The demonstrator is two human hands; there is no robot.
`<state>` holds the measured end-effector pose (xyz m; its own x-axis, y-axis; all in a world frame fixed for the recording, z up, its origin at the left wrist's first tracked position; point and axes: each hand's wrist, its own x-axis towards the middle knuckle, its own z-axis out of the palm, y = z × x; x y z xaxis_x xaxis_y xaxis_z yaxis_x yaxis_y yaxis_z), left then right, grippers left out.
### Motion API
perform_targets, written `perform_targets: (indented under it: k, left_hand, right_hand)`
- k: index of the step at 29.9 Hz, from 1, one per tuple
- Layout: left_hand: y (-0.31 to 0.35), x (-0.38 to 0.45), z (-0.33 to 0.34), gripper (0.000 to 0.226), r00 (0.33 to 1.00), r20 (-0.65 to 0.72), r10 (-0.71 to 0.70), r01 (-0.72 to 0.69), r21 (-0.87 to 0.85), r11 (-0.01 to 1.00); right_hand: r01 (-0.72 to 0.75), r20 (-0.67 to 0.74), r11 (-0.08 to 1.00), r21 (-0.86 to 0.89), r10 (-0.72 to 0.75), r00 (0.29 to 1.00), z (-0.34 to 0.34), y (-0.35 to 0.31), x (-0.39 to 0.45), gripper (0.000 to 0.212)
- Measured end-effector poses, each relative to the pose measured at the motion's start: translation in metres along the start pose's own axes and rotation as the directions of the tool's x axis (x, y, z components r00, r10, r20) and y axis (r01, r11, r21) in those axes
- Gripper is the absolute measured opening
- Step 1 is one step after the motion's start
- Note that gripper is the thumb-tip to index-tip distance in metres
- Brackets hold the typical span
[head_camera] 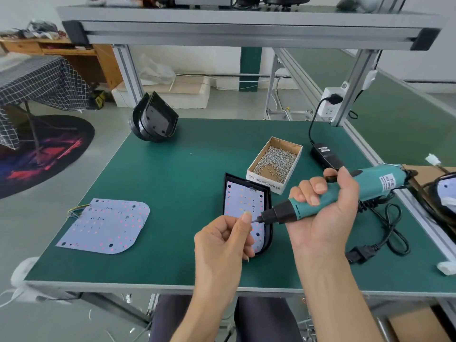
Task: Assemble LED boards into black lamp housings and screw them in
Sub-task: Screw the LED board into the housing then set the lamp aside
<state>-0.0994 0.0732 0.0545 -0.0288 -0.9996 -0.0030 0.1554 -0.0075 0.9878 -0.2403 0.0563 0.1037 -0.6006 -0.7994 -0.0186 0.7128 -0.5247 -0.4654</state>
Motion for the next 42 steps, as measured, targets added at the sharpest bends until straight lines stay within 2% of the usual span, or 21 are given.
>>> perform_targets:
  k: [8,16,27,33,42]
  left_hand:
    - [-0.003,-0.005,0.002,0.039,0.993,-0.114,0.009,-0.010,-0.007,1.000]
    - [-0.007,-0.004,0.005,0.032,0.994,-0.103,0.021,-0.016,0.043,0.999]
    - [-0.009,-0.007,0.005,0.038,0.995,-0.099,0.032,-0.026,0.067,0.997]
    - [-0.010,-0.006,0.004,0.051,0.995,-0.077,0.061,-0.046,0.178,0.983]
    - [-0.006,0.001,-0.005,0.045,0.998,-0.008,0.054,-0.051,0.238,0.970]
  right_hand:
    - [0.010,-0.006,1.000,0.013,-0.010,1.000,-0.002,0.000,-0.003,0.022]
    - [0.022,-0.010,1.000,-0.009,-0.022,1.000,-0.004,0.000,-0.005,0.022]
    - [0.019,-0.016,1.000,-0.020,-0.020,1.000,-0.006,0.000,-0.007,0.024]
    - [0.022,0.019,0.999,-0.045,-0.022,1.000,-0.005,0.003,-0.011,0.026]
    - [-0.001,0.084,0.999,-0.039,0.005,0.996,-0.008,0.006,-0.009,0.017]
